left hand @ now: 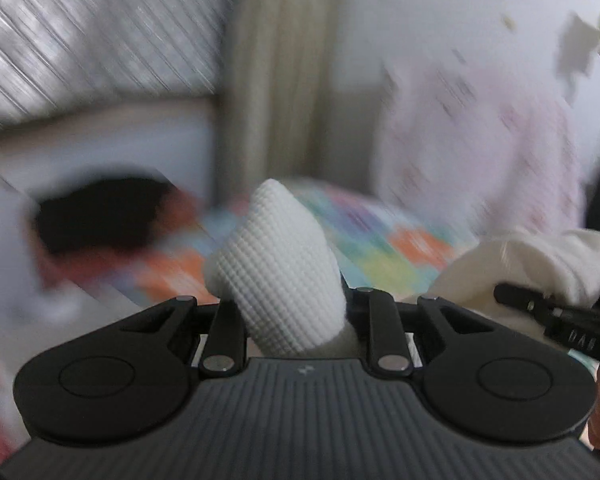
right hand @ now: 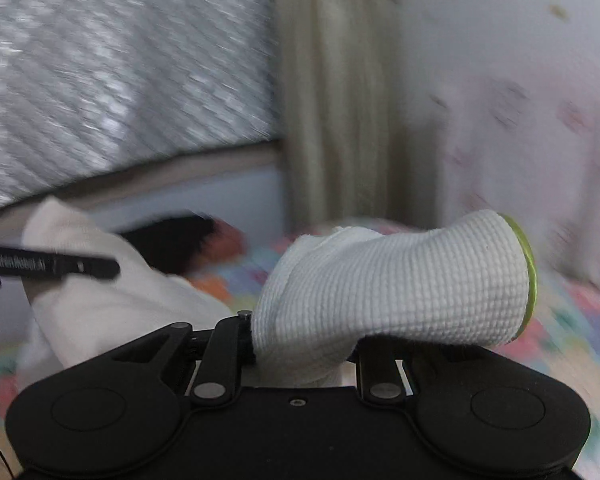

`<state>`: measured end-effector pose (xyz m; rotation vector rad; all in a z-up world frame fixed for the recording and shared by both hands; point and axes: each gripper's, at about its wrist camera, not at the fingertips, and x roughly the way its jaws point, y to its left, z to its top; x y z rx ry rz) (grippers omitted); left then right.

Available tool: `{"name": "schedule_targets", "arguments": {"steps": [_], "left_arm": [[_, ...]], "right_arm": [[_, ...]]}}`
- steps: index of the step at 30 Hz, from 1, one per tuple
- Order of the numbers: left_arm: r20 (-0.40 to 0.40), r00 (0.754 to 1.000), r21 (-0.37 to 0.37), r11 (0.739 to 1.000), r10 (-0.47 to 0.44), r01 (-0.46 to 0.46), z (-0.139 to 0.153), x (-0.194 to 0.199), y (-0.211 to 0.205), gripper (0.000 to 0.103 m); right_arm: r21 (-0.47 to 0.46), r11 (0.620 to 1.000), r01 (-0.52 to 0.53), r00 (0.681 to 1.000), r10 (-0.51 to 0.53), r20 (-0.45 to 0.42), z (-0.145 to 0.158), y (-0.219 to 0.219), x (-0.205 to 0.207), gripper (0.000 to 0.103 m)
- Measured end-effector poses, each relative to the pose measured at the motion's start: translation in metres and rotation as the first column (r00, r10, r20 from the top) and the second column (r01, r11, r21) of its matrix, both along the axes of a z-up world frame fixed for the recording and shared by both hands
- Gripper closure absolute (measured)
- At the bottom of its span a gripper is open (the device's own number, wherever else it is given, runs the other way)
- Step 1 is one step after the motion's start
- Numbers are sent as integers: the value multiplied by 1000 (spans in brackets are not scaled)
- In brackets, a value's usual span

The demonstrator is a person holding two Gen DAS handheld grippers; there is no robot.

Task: Fold clothes
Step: 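Grasp the folded bundle with both grippers and lift it, then carry the bundle onto the stack of folded clothes and open both grippers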

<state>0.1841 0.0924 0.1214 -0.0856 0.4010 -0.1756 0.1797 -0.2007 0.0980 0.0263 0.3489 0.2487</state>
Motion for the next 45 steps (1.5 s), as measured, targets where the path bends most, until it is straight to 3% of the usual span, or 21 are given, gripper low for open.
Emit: {"name": "schedule_targets", "arguments": {"steps": [3,4,6,8,11,12,14,17,20,22,23,27,29,30,32,34,37,41,45], "left_arm": [[136,974,47,980,184,-192,23,-29,59,81],[149,958,50,965,246,-256,22,-39,78,81],[85,930,40,931,358,-362,1,-51,110,80],[-36,894,55,894,446,-444,-47,-51,132,80],[-272,814,85,856,513,-510,-138,-33,155,80],[-316,797,52,849,514,-527,-160,-33,162,80],[-385,768,-12,829,512,-559,-197,-34,175,78],[-357,771,-57,812,527,-581,-188,-41,174,78],[-377,758,-132,779,533,-613,-183,-42,176,76],[-411,737,-178,745,537,-642,-187,-43,176,69],[-421,724,-171,736,546,-655,-191,-45,173,64],[-425,699,-94,739,575,-667,-191,-65,163,40],[-412,675,77,762,612,-643,-183,-68,150,17],[-401,669,155,766,626,-624,-179,-69,144,16],[-378,676,252,773,632,-582,-176,-70,135,15],[-393,666,243,770,634,-590,-173,-76,134,15],[-425,676,200,790,602,-579,-162,-83,126,16],[-424,752,181,861,505,-476,-145,-98,84,15],[-384,821,216,906,422,-364,-132,-115,44,15]], "right_arm": [[8,983,-183,974,181,139,15,60,30,80],[27,976,-214,971,209,117,8,78,47,79],[68,960,-272,961,267,73,-5,115,82,75],[116,940,-320,947,321,18,-21,150,116,70],[166,936,-312,924,339,-178,-90,191,151,69],[162,939,-305,912,337,-236,-114,204,159,76],[103,958,-269,909,287,-303,-155,220,157,76],[119,965,-235,931,259,-257,-166,209,143,76],[134,966,-222,949,246,-198,-147,192,139,75],[114,979,-169,963,189,-194,-138,189,150,45],[68,993,-100,968,113,-225,-139,188,157,21],[20,998,53,951,-44,-307,-146,165,150,28],[69,994,89,936,-60,-348,-146,147,135,28],[125,988,88,929,-36,-369,-146,137,125,27],[212,973,86,919,5,-393,-143,121,103,27],[253,964,78,918,30,-395,-139,110,81,27],[256,964,64,923,40,-384,-129,95,45,25],[180,981,69,921,7,-391,-115,82,5,23],[60,993,103,904,-68,-422,-101,74,-37,19]]}}
